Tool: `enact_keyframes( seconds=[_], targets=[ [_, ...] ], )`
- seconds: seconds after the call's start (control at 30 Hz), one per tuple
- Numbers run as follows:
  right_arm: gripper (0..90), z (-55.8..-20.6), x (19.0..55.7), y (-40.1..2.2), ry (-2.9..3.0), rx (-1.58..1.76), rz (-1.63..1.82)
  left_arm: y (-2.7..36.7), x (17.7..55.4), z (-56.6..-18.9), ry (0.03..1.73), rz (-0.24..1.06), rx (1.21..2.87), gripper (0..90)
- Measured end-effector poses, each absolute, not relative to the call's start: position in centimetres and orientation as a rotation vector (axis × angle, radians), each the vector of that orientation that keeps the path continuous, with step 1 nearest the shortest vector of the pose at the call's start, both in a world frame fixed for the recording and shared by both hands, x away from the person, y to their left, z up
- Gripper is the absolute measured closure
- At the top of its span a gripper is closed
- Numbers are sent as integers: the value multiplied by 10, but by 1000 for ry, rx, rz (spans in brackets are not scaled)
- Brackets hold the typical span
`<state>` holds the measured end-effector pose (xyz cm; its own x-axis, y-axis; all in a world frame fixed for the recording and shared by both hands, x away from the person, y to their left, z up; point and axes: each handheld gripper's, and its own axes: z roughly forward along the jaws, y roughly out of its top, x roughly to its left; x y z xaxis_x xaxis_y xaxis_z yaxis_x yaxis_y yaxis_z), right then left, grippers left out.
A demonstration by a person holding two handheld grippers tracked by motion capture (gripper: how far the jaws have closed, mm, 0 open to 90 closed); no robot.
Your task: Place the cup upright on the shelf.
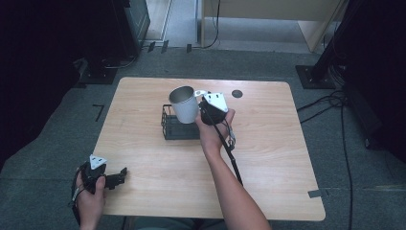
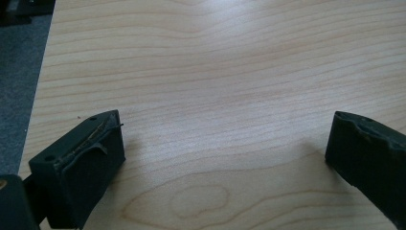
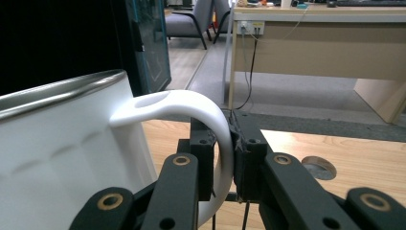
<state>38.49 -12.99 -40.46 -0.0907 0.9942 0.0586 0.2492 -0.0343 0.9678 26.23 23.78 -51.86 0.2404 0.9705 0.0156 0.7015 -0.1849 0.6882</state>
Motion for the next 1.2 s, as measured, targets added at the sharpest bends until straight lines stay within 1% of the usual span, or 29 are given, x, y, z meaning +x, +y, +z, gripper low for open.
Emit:
enact_keyframes(
  seconds=[0.4, 1.0, 1.13, 1.17, 1.2],
  targets=[
    [807, -425, 394, -127, 1424, 1410, 1157, 238, 262, -519, 1524, 625, 1957, 0],
    [801, -452, 383, -135, 1511, 1415, 1170, 238, 262, -519, 1523, 625, 1959, 0],
    [789, -454, 382, -137, 1541, 1422, 1181, 238, 262, -519, 1523, 625, 1959, 0],
    [777, -454, 382, -138, 1546, 1430, 1189, 238, 262, -519, 1523, 625, 1959, 0],
    [743, -451, 381, -141, 1561, 1438, 1209, 238, 262, -519, 1523, 625, 1959, 0]
  ],
)
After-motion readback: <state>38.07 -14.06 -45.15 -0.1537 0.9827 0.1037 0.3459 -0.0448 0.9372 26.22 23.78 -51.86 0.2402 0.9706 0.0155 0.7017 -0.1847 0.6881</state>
